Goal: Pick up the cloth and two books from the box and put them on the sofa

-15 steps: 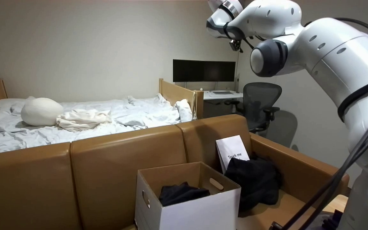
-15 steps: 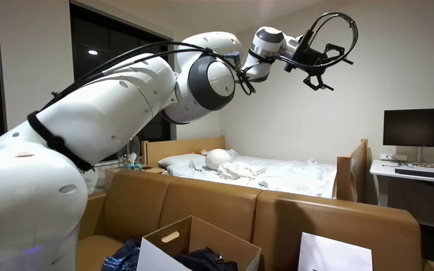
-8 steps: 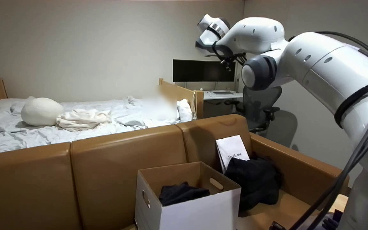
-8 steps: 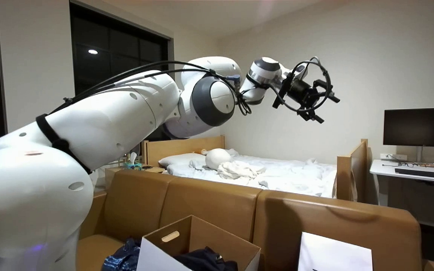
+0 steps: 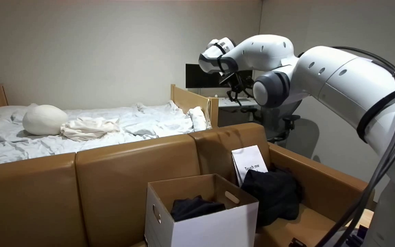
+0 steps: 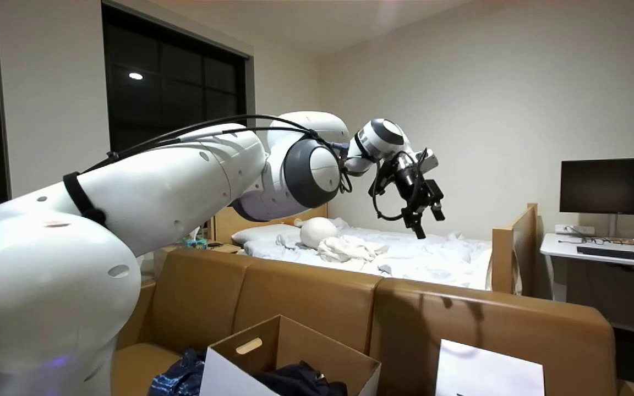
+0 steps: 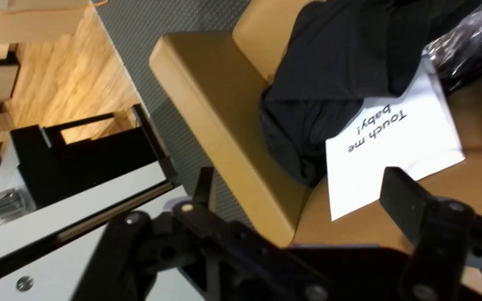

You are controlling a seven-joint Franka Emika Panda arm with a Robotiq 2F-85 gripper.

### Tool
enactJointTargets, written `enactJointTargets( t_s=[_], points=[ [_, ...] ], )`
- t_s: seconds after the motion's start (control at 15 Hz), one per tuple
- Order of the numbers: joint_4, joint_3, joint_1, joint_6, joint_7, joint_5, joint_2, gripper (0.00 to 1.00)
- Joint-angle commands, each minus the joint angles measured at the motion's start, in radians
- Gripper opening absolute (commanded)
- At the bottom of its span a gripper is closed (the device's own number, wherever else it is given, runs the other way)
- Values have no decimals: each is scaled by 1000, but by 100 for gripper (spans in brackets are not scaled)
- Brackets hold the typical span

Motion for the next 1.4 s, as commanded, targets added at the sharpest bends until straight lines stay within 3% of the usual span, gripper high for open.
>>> enactJointTargets(
  t_s=[0.0,0.73,0.8,1.13,1.33],
  points=[
    [17,71,-35,-42,93,155,34,100],
    [18,290,-115,108,223,545,109,100],
    [-24,249,-86,94,189,487,85,100],
    [5,276,-105,104,193,517,105,100],
    [-17,237,-45,138,153,456,70,100]
  ],
)
